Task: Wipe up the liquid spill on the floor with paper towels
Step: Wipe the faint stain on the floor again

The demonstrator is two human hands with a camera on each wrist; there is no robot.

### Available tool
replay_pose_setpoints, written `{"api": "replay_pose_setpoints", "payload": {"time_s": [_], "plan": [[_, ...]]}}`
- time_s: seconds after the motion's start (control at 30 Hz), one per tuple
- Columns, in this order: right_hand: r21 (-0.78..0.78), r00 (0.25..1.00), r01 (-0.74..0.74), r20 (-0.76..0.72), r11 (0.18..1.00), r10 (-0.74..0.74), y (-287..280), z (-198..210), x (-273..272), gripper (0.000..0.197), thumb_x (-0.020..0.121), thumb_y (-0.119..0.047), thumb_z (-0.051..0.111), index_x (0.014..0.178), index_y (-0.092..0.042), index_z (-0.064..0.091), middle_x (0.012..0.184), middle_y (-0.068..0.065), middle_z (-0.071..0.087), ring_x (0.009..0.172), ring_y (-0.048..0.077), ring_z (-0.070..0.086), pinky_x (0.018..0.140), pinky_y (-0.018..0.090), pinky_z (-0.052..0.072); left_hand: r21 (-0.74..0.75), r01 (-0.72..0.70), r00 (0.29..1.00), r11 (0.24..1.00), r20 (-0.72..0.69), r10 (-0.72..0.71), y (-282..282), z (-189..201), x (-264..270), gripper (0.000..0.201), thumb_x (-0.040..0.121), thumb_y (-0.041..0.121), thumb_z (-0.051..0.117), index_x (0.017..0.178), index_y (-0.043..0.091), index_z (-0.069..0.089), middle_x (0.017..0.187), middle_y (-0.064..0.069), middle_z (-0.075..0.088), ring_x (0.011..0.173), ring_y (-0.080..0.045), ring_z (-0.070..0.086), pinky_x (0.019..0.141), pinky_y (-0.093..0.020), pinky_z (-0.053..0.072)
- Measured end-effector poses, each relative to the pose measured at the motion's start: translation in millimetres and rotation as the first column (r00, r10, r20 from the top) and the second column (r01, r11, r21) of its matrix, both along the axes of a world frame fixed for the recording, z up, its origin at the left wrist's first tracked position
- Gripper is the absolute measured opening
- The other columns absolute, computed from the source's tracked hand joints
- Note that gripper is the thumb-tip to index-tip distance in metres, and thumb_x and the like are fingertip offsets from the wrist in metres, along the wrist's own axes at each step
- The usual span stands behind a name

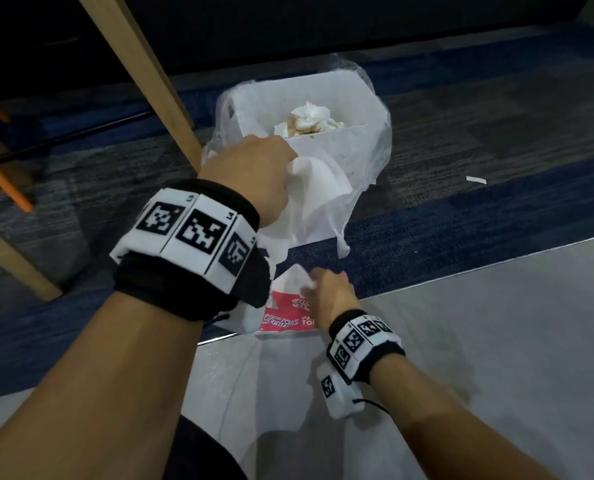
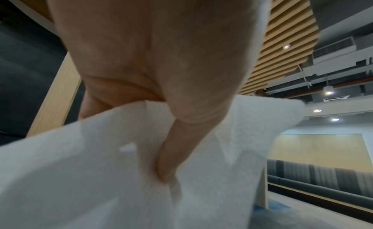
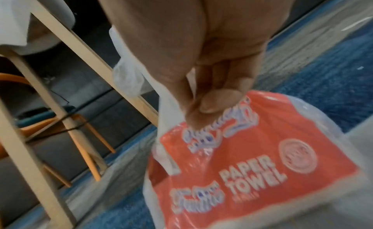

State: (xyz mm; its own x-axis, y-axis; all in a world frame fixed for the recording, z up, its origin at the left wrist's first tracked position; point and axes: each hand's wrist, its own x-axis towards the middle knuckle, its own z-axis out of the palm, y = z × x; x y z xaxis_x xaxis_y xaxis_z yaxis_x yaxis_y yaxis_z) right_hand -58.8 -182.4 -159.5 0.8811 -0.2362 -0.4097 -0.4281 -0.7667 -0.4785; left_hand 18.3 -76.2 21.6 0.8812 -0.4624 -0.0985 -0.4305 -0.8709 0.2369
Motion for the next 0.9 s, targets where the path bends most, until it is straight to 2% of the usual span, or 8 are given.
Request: {"api": "replay_pose_setpoints", "payload": {"time_s": [0.1, 0.27, 0.43, 0.53, 0.6, 0.7, 0.8, 0.9], "plan": [[0.204, 0.943, 0.065, 0.308, 0.977, -0.127, -0.9, 22.2, 4.9, 0.024, 0.098, -0.024, 0.047, 0.080, -0.015, 0.060, 0.076, 0.006, 0.065, 0.068, 0.021, 0.064, 0.067, 0.038, 0.057, 0.098, 0.035, 0.991, 0.995, -0.135, -0.021, 0.6, -1.8, 1.8, 0.028, 0.086, 0.012, 0.052, 0.063, 0.027, 0.046, 0.090, -0.005, 0.058, 0.087, -0.029, 0.059, 0.070, -0.036, 0.046], [0.317, 0.717, -0.118, 0.683, 0.941, -0.141, -16.5, 109.1, 10.6, 0.028, 0.093, -0.019, 0.055, 0.065, -0.011, 0.053, 0.055, -0.007, 0.049, 0.050, 0.001, 0.044, 0.051, 0.025, 0.035, 0.049, 0.202, 0.936, 0.978, -0.305, -0.178, -4.6, -1.0, -6.1, 0.013, 0.085, 0.026, 0.062, 0.091, 0.018, 0.070, 0.088, -0.001, 0.068, 0.081, -0.020, 0.062, 0.069, -0.030, 0.052], [0.511, 0.732, -0.231, 0.652, 0.828, -0.198, -55.3, 149.0, -2.4, 0.033, 0.096, -0.020, 0.051, 0.076, 0.005, 0.059, 0.049, -0.004, 0.055, 0.041, 0.009, 0.050, 0.045, 0.022, 0.036, -0.224, 0.262, 0.883, 0.939, -0.337, -0.327, -15.2, 10.0, -14.1, 0.026, 0.079, 0.041, 0.066, 0.086, 0.017, 0.073, 0.089, -0.004, 0.074, 0.085, -0.020, 0.067, 0.080, -0.041, 0.056], [0.425, 0.648, -0.167, 0.727, 0.890, -0.226, -87.7, 150.6, -23.7, 0.027, 0.093, -0.033, 0.056, 0.100, -0.009, 0.063, 0.075, -0.001, 0.065, 0.061, 0.015, 0.061, 0.056, 0.025, 0.045, -0.415, 0.260, 0.873, 0.872, -0.286, -0.396, -32.1, 6.4, -21.1, 0.021, 0.082, 0.031, 0.068, 0.087, 0.011, 0.072, 0.089, -0.004, 0.073, 0.079, -0.011, 0.065, 0.073, -0.026, 0.054], [0.457, 0.718, -0.169, 0.664, 0.873, -0.208, -104.5, 140.2, -42.2, 0.049, 0.082, -0.049, 0.061, 0.119, -0.017, 0.056, 0.100, 0.002, 0.065, 0.086, 0.014, 0.064, 0.070, 0.026, 0.049, -0.565, 0.239, 0.876, 0.790, -0.224, -0.426, -46.7, 7.2, -25.7, 0.013, 0.084, 0.020, 0.069, 0.092, 0.010, 0.068, 0.093, -0.002, 0.071, 0.081, -0.006, 0.065, 0.067, -0.019, 0.053], [0.730, 0.878, -0.230, 0.440, 0.643, -0.185, -108.4, 111.9, -71.6, 0.069, 0.072, -0.064, 0.068, 0.129, -0.029, 0.052, 0.123, 0.001, 0.063, 0.113, 0.018, 0.061, 0.088, 0.038, 0.050, -0.690, 0.212, 0.904, 0.693, -0.132, -0.408, -68.6, 3.2, -31.4, 0.041, 0.081, 0.017, 0.071, 0.119, 0.016, 0.055, 0.113, 0.002, 0.063, 0.099, -0.007, 0.062, 0.080, -0.020, 0.054], [0.862, 0.858, -0.103, 0.330, 0.497, -0.394, -98.8, 102.5, -89.7, 0.041, 0.083, -0.034, 0.066, 0.119, -0.015, 0.059, 0.101, 0.010, 0.070, 0.076, 0.027, 0.069, 0.065, 0.040, 0.055, -0.728, 0.227, 0.928, 0.647, -0.041, -0.371, -92.0, -6.0, -42.4, 0.085, 0.078, 0.013, 0.074, 0.146, 0.021, 0.024, 0.128, 0.004, 0.053, 0.108, -0.009, 0.058, 0.092, -0.025, 0.051], [0.941, 0.784, 0.043, 0.177, 0.337, -0.595, -110.0, 107.5, -93.6, 0.017, 0.095, 0.000, 0.046, 0.107, 0.001, 0.057, 0.076, 0.009, 0.068, 0.049, 0.019, 0.061, 0.044, 0.023, 0.050, -0.756, 0.361, 0.907, 0.546, 0.147, -0.395, -111.8, -6.7, -60.1, 0.061, 0.081, 0.010, 0.068, 0.136, 0.013, 0.043, 0.110, 0.004, 0.062, 0.094, -0.010, 0.062, 0.083, -0.028, 0.053]]}}
